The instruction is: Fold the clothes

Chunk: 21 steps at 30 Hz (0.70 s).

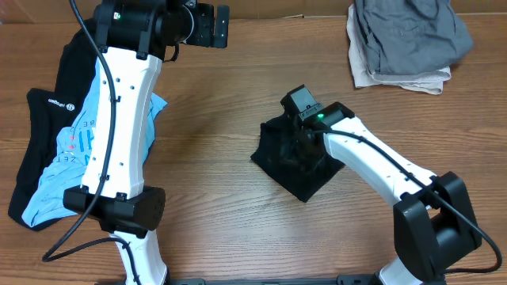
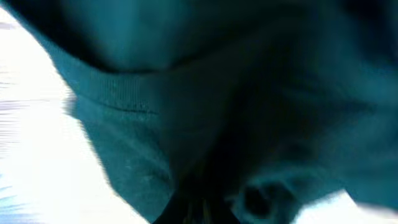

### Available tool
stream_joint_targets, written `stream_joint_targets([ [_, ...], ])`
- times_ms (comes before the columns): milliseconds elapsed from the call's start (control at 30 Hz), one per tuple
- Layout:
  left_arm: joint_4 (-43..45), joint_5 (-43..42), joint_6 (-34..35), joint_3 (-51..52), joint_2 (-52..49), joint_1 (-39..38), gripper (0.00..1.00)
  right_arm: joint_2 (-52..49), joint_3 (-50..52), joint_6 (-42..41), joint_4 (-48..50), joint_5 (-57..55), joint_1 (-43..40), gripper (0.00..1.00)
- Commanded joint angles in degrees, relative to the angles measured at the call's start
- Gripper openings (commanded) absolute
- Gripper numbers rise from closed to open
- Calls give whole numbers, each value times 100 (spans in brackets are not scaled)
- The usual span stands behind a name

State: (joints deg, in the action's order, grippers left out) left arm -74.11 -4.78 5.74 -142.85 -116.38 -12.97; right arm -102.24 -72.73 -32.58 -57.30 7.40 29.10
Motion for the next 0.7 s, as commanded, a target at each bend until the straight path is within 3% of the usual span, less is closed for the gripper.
stream_joint_targets([
  [0, 26, 111, -179, 31, -57, 22, 100, 352, -9, -483, -439, -114, -39, 4],
  [200, 24, 247, -249, 31, -57, 22, 100, 564, 101, -1119, -1779, -350, 166, 4],
  [533, 72, 245, -299, 31, -57, 22, 100, 564, 1646, -1720, -1429, 44, 205, 4],
  [667, 96, 245, -302, 31, -61, 22, 100, 632, 1742, -1672, -1331, -133, 188, 6],
])
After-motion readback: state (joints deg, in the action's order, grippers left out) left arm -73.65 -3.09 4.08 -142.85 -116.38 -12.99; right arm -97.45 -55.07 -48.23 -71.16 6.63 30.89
